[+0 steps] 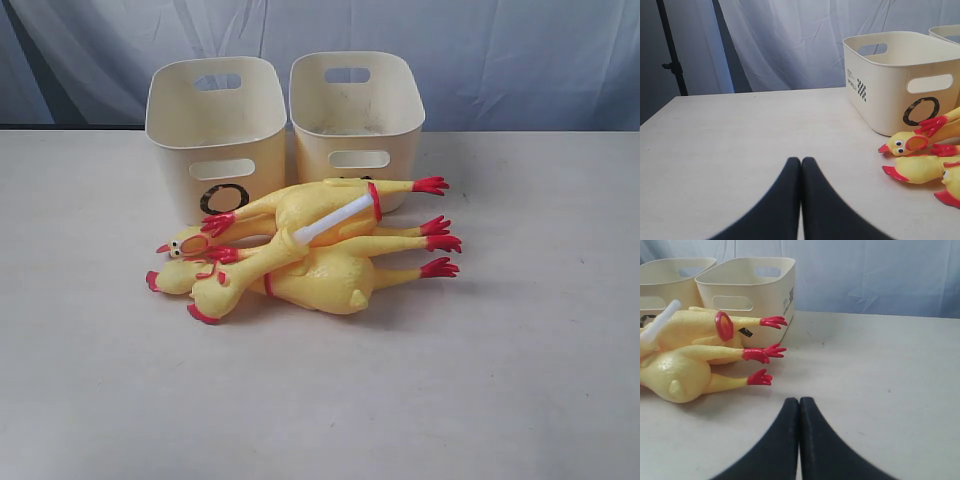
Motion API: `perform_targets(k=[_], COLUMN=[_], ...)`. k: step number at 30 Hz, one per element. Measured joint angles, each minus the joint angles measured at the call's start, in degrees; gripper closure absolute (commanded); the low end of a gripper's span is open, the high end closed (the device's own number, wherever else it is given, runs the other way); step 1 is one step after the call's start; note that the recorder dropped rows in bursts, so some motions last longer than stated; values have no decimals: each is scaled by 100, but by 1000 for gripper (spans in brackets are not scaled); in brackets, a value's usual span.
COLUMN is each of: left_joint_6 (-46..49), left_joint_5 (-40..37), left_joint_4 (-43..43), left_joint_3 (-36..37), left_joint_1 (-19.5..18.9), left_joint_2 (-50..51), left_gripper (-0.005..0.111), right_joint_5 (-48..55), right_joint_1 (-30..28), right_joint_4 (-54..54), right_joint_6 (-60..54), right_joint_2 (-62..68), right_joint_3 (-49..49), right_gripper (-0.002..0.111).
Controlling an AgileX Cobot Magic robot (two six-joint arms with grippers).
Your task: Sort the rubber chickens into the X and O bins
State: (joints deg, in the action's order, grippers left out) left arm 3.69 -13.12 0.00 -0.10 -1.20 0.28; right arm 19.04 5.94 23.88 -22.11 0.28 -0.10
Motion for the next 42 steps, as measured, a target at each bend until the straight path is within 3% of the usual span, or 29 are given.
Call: perform_targets(k=[9,21,27,32,42], left_joint_6=[0,0,0,0,0], left_joint_5=[0,0,0,0,0], left_joint_4=[0,0,0,0,0], left_joint_3=[0,0,0,0,0], left_joint_1=[0,0,0,0,0], left_joint_2=[0,0,0,0,0], left_gripper=[106,106,106,106,106], right_joint_5=[-191,-931,-998,-1237,-560], right_joint_1=[0,36,36,36,36], right_joint_4=[939,1355,2996,3569,3701], right_joint_6=[0,0,11,22,-251], right_joint_2=[0,0,0,0,0], right_joint_3=[0,0,0,0,0], right_gripper=[109,109,109,109,109])
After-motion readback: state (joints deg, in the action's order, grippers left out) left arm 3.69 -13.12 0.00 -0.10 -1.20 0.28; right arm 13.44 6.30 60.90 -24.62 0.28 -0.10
